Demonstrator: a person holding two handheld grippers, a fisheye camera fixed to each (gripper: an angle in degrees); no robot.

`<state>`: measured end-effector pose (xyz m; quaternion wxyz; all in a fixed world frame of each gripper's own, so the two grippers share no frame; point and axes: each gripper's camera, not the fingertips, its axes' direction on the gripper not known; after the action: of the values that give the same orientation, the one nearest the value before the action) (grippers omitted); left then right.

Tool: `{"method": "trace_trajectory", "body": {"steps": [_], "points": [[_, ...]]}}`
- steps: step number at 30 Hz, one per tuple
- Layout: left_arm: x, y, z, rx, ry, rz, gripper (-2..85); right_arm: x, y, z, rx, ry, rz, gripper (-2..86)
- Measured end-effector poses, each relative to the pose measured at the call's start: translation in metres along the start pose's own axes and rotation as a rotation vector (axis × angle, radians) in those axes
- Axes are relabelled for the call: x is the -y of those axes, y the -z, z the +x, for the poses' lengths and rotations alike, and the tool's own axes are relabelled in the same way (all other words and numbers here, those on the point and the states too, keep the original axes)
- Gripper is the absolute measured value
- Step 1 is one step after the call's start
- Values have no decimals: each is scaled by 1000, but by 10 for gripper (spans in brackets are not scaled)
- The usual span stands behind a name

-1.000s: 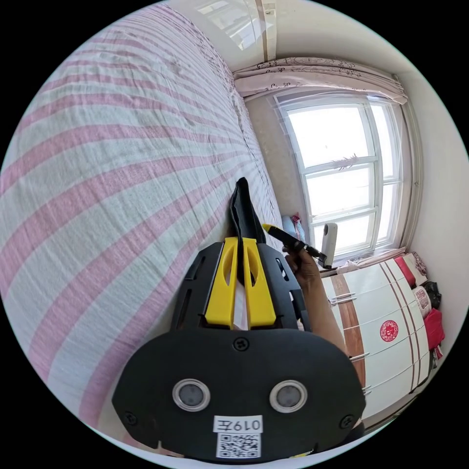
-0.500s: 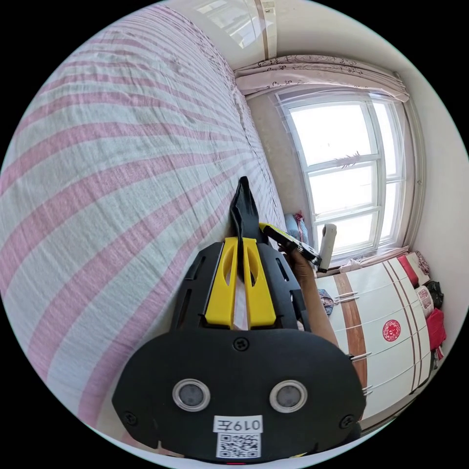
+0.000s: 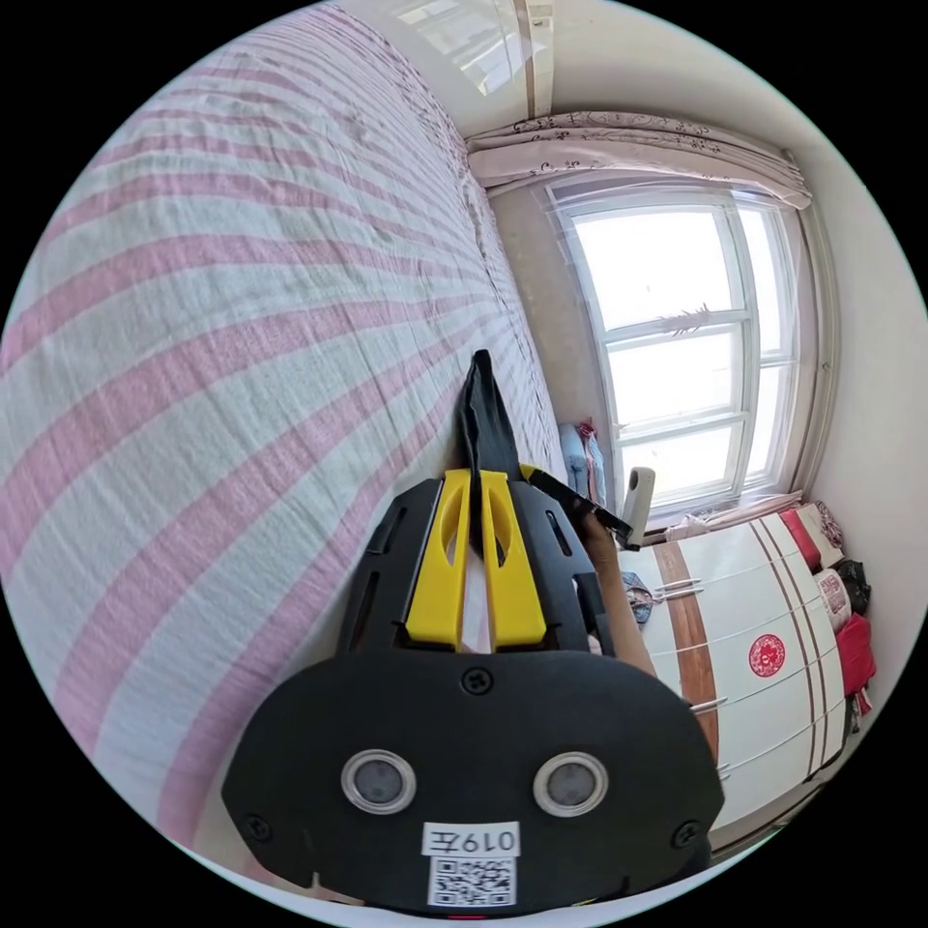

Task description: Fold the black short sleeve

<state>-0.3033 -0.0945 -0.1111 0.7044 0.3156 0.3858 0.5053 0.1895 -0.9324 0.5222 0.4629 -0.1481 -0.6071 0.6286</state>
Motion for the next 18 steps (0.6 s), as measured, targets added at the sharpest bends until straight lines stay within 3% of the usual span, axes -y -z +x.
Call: {"method": "trace_trajectory", "body": {"steps": [6, 12, 15, 18], "points": [[-7, -8, 22, 69, -41, -18, 17, -13, -39, -26, -183, 48, 0, 15], [-9, 12, 44, 153, -76, 66, 13, -52, -38, -42, -345, 64, 26, 82], [-14, 33, 70, 171, -137, 134, 12, -106, 1, -55, -190, 65, 163, 81], [-31, 53, 125, 133, -273, 170, 13, -207, 57, -96, 109, 99, 382, 23]]}}
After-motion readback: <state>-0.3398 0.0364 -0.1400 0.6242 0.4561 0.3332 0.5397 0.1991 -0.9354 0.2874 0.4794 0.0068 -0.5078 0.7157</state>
